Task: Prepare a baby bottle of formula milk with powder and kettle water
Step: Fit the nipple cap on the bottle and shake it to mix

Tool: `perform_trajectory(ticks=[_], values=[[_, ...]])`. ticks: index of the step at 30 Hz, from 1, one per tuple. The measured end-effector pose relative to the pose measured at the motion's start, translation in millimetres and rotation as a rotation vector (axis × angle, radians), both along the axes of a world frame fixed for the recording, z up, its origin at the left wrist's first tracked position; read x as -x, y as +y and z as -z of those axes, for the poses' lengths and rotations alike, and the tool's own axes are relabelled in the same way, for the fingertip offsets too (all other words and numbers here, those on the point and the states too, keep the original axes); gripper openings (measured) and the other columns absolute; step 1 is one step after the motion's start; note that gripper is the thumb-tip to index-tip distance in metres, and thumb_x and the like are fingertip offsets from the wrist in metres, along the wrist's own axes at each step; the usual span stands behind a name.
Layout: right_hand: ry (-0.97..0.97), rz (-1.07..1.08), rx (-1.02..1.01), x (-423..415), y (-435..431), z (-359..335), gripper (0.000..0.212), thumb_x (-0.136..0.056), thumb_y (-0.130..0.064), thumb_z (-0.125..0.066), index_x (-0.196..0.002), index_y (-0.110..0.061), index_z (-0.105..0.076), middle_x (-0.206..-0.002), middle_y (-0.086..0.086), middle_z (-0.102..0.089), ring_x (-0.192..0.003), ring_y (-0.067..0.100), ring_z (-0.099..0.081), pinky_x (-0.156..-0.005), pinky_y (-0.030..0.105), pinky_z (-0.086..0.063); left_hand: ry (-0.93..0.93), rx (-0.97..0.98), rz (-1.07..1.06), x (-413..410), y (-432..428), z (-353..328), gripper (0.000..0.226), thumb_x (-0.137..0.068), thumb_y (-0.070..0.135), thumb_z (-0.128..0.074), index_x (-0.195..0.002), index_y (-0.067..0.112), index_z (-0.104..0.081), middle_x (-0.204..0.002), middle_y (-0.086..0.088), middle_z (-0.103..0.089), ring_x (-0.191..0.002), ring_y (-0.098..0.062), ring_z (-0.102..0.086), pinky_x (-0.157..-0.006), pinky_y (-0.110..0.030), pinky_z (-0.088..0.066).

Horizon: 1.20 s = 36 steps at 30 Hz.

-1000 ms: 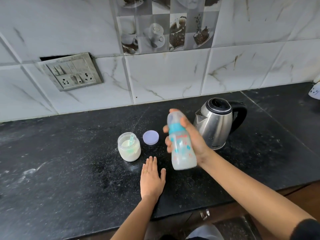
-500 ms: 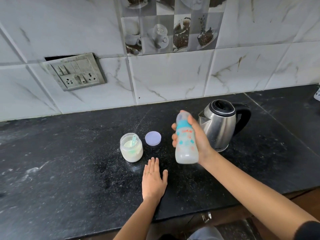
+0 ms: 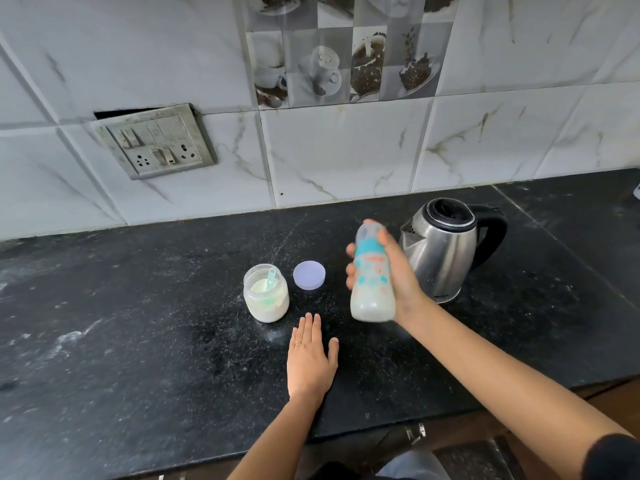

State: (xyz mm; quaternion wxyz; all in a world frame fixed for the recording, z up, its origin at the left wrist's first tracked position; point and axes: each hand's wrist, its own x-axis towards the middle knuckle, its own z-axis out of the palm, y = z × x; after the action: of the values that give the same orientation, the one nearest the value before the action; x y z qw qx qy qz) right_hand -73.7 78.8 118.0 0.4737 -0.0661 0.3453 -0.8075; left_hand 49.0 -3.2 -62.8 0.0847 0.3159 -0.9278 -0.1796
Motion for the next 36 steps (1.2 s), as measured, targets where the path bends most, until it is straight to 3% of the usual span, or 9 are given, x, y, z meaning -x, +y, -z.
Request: perform_trajectory(ticks=[3, 8, 12, 15, 18, 23, 28, 33, 36], values=[[-0.130, 0.139, -0.018, 11.2, -3.7, -2.9, 0.033, -0.091, -0.045, -0.055, -0.110, -0.018, -0.052, -0.079, 0.003, -0.061, -0.053, 0.017, -0.059, -0.050, 0.027, -0.052, -0.003, 0.002, 0.004, 0.3, 0.2, 0.0, 0.084, -0.082, 0.058, 0.003, -0.151, 0.014, -0.014, -0.159, -0.002, -0.011, -0.146, -0.013, -0.005, -0.113, -0.024, 0.010], [0.189, -0.038, -0.017, -12.7, 0.9, 0.4, 0.032, -0.093, -0.040, -0.047, -0.124, -0.032, -0.048, -0.084, 0.007, -0.063, -0.056, 0.022, -0.058, -0.052, 0.031, -0.051, -0.001, 0.005, 0.007, -0.1, -0.8, -0.2, 0.083, -0.082, 0.058, 0.001, -0.151, 0.014, -0.014, -0.158, -0.003, -0.012, -0.146, -0.013, -0.005, -0.113, -0.024, 0.010], [-0.129, 0.147, 0.026, 7.3, -13.2, -6.9, 0.038, -0.090, -0.045, -0.055, -0.116, -0.018, -0.050, -0.082, 0.004, -0.061, -0.055, 0.018, -0.060, -0.051, 0.027, -0.053, 0.003, 0.001, 0.015, -0.8, -1.7, 0.1, 0.083, -0.083, 0.058, 0.000, -0.151, 0.014, -0.015, -0.158, -0.003, -0.012, -0.146, -0.014, -0.006, -0.114, -0.024, 0.008], [-0.047, 0.017, 0.005, -5.4, -4.3, -1.3, 0.030, -0.090, -0.045, -0.051, -0.107, -0.021, -0.058, -0.081, 0.004, -0.062, -0.054, 0.019, -0.059, -0.051, 0.026, -0.052, 0.004, 0.002, 0.012, -0.5, -2.2, -0.2, 0.083, -0.082, 0.058, 0.001, -0.151, 0.014, -0.014, -0.158, -0.003, -0.012, -0.146, -0.014, -0.006, -0.114, -0.024, 0.009], [0.130, -0.069, 0.007, -15.8, 6.1, 2.7, 0.037, -0.088, -0.041, -0.050, -0.124, -0.031, -0.051, -0.085, 0.006, -0.061, -0.056, 0.021, -0.058, -0.052, 0.031, -0.051, -0.001, 0.004, 0.011, -0.1, -2.0, 1.0, 0.081, -0.084, 0.058, -0.001, -0.151, 0.014, -0.014, -0.159, -0.003, -0.012, -0.146, -0.013, -0.005, -0.114, -0.024, 0.010], [-0.118, 0.107, 0.063, 5.1, -1.0, -6.4, 0.043, -0.076, -0.047, -0.060, -0.106, -0.016, -0.055, -0.081, 0.003, -0.061, -0.054, 0.017, -0.060, -0.051, 0.026, -0.053, 0.002, 0.003, 0.015, -1.1, -2.6, 1.2, 0.070, -0.093, 0.054, -0.013, -0.151, 0.014, -0.014, -0.158, -0.003, -0.012, -0.146, -0.014, -0.005, -0.115, -0.025, 0.008], [0.123, -0.063, 0.005, -21.3, 0.8, -1.0, 0.033, -0.087, -0.041, -0.050, -0.118, -0.032, -0.053, -0.082, 0.006, -0.061, -0.054, 0.021, -0.057, -0.050, 0.029, -0.050, 0.013, 0.008, 0.010, -0.6, -2.1, 0.9, 0.073, -0.091, 0.055, -0.010, -0.151, 0.013, -0.016, -0.158, -0.004, -0.014, -0.146, -0.014, -0.006, -0.115, -0.025, 0.007], [-0.178, 0.103, 0.056, -4.4, -7.5, -11.7, 0.038, -0.081, -0.048, -0.058, -0.094, -0.012, -0.058, -0.079, 0.001, -0.060, -0.052, 0.015, -0.060, -0.049, 0.024, -0.052, 0.021, -0.005, 0.028, -2.2, -3.4, -1.0, 0.065, -0.098, 0.050, -0.020, -0.151, 0.013, -0.014, -0.159, -0.003, -0.011, -0.146, -0.014, -0.005, -0.114, -0.024, 0.009], [0.061, -0.028, -0.046, -20.3, -3.0, 4.1, 0.031, -0.090, -0.044, -0.050, -0.114, -0.024, -0.055, -0.082, 0.005, -0.062, -0.054, 0.020, -0.059, -0.051, 0.029, -0.051, 0.011, 0.003, 0.031, -2.5, -2.7, -1.2, 0.075, -0.089, 0.056, -0.007, -0.151, 0.013, -0.015, -0.158, -0.004, -0.013, -0.146, -0.014, -0.006, -0.114, -0.024, 0.009]])
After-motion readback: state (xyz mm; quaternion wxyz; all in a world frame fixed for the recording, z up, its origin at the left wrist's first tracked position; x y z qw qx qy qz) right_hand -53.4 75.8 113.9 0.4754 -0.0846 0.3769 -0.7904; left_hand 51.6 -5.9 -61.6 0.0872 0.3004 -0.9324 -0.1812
